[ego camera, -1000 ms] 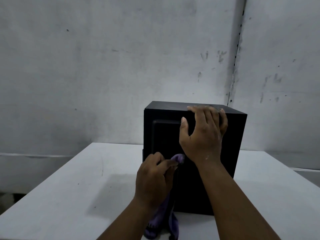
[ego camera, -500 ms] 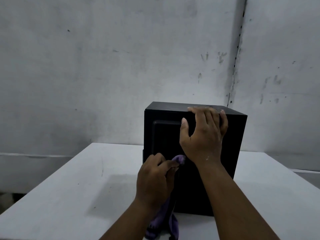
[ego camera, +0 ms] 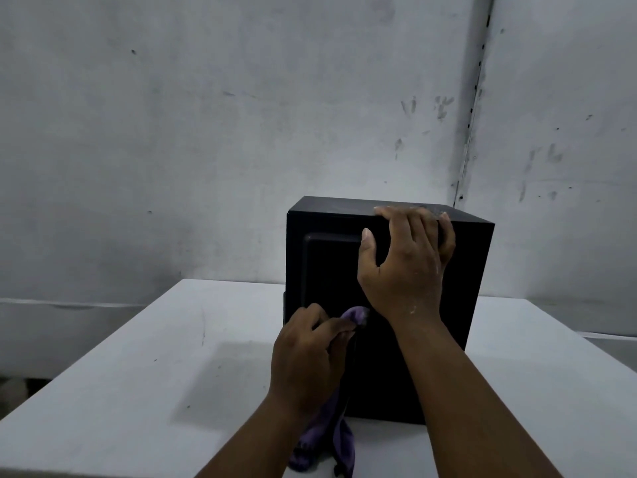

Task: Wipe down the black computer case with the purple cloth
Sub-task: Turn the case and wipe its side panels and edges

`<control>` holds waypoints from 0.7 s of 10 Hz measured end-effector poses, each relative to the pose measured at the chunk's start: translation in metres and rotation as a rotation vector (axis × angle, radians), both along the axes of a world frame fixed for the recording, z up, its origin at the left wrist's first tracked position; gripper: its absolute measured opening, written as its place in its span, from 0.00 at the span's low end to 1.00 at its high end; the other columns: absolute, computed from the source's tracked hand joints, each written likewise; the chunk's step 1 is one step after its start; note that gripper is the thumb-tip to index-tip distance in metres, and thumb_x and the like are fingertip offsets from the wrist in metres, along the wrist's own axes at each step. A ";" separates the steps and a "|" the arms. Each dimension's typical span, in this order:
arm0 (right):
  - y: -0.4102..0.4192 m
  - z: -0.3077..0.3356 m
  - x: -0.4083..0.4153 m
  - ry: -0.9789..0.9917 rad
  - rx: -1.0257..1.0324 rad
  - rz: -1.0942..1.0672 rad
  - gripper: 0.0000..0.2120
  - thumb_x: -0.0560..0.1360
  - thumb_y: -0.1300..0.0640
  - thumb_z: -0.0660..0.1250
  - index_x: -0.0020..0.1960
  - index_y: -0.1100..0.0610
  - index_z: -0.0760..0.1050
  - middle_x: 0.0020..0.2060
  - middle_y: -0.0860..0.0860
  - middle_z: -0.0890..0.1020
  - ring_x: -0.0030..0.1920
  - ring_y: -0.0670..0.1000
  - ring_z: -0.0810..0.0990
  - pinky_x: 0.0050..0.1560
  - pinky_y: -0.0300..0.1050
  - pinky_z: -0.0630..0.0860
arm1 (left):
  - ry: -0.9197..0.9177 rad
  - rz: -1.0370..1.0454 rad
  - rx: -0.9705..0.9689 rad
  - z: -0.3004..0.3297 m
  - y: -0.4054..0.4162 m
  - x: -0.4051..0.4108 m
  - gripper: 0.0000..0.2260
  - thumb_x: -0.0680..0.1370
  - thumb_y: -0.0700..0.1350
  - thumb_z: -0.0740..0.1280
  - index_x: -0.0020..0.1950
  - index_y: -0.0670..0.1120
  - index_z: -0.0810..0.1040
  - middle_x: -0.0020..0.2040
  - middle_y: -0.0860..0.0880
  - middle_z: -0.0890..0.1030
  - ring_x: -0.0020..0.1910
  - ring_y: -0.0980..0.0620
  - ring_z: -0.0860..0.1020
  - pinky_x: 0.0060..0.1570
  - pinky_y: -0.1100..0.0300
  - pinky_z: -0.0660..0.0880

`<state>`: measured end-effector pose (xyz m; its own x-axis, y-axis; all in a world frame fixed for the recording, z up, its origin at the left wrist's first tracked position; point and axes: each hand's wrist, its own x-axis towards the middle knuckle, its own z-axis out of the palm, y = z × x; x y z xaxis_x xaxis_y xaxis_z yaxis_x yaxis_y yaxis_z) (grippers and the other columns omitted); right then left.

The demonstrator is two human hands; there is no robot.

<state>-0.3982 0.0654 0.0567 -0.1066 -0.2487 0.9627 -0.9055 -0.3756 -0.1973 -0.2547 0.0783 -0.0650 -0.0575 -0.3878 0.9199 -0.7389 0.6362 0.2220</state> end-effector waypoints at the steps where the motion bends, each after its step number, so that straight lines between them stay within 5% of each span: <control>1: 0.000 0.000 0.000 -0.001 -0.006 -0.002 0.16 0.78 0.49 0.66 0.63 0.53 0.78 0.57 0.48 0.81 0.69 0.54 0.74 0.79 0.60 0.55 | 0.002 -0.004 0.023 -0.003 0.001 0.000 0.08 0.81 0.51 0.70 0.50 0.49 0.87 0.39 0.51 0.75 0.36 0.52 0.72 0.29 0.52 0.73; 7: 0.000 0.000 0.000 0.000 -0.004 0.001 0.16 0.78 0.49 0.65 0.63 0.53 0.78 0.57 0.47 0.81 0.68 0.53 0.74 0.78 0.61 0.55 | 0.023 0.002 0.029 -0.011 0.006 0.003 0.06 0.78 0.51 0.73 0.48 0.50 0.87 0.37 0.53 0.74 0.35 0.53 0.72 0.29 0.54 0.73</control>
<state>-0.3978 0.0653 0.0566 -0.1065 -0.2451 0.9636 -0.9050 -0.3776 -0.1960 -0.2518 0.0840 -0.0763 -0.0355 -0.4148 0.9092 -0.7346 0.6277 0.2577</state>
